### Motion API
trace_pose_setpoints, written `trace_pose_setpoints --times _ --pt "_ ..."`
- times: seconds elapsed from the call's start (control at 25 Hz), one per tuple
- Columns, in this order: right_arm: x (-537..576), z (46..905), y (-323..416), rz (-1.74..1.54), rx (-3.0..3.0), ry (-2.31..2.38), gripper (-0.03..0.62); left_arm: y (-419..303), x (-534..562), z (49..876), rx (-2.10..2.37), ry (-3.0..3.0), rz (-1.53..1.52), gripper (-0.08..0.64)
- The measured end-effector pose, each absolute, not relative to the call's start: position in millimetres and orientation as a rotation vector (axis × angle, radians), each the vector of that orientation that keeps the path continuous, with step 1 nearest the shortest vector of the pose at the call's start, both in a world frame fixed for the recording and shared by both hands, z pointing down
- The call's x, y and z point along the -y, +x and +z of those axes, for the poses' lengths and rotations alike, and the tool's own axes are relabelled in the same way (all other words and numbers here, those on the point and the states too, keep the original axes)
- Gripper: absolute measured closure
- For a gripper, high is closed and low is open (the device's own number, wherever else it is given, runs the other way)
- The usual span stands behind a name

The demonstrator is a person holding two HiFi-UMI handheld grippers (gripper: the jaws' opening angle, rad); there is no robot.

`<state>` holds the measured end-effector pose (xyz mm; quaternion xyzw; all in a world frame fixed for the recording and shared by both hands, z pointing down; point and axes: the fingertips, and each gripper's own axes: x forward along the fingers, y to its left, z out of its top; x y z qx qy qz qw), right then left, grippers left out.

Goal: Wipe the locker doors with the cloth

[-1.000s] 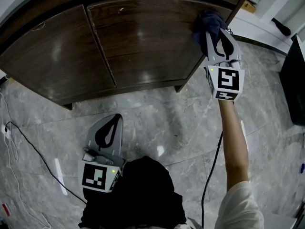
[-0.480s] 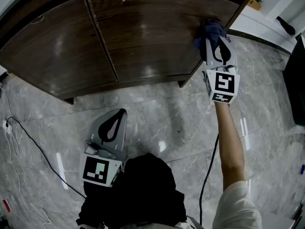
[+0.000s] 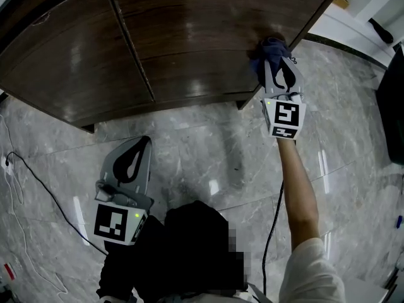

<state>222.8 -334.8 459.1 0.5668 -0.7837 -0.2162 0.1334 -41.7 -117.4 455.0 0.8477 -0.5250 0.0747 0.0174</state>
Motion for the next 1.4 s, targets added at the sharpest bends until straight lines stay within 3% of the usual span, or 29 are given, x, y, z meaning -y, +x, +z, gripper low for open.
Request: trace_pose_setpoints --times 1.4 --pt "331.2 623.6 219.7 -0.452 2.19 1.469 0.491 -92.1 116.8 500.2 1.668 2.511 0.265 0.558"
